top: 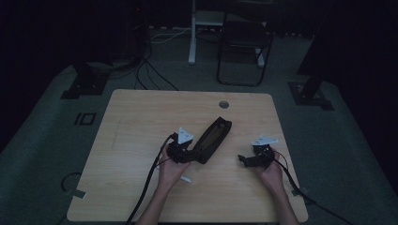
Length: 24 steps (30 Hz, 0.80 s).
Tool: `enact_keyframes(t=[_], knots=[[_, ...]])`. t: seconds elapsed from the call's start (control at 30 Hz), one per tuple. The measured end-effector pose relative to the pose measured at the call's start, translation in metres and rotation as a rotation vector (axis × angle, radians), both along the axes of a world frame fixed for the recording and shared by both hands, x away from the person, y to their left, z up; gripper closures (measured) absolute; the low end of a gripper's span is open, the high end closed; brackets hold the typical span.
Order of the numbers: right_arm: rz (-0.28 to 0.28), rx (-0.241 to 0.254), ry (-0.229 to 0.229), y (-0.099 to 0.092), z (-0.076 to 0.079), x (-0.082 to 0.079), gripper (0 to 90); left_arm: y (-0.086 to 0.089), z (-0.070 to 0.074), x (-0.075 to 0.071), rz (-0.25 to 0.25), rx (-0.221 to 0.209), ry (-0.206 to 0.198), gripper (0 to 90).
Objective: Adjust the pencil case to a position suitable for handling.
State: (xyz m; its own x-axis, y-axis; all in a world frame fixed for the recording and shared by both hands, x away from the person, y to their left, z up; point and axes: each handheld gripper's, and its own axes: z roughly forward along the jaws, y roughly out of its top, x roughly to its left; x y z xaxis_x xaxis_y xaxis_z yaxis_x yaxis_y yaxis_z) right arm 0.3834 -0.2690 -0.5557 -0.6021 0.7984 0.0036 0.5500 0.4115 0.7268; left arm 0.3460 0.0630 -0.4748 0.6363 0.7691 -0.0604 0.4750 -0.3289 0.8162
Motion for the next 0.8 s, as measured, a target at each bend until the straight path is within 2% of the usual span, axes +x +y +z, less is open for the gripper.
enact_keyframes(t=[0.23,0.33,0.5,0.67,0.7,0.8], knots=[[0.0,0.0,0.0,0.0,0.0,0.0,10.7,-0.006,-0.008,-0.004,-0.004,0.028,0.007,44.3],[0.0,0.0,0.0,0.0,0.0,0.0,10.7,-0.007,-0.011,-0.002,0.015,0.056,0.001,45.6],[0.0,0.0,0.0,0.0,0.0,0.0,10.7,0.001,-0.013,0.002,0.051,0.076,0.0,46.7],[0.0,0.0,0.0,0.0,0.0,0.0,10.7,0.007,-0.012,0.005,0.076,0.081,-0.001,47.2],[0.0,0.0,0.0,0.0,0.0,0.0,10.7,0.007,-0.012,0.005,0.072,0.067,0.002,47.2],[0.0,0.0,0.0,0.0,0.0,0.0,10.7,0.004,-0.012,0.006,0.064,0.061,0.001,46.3]])
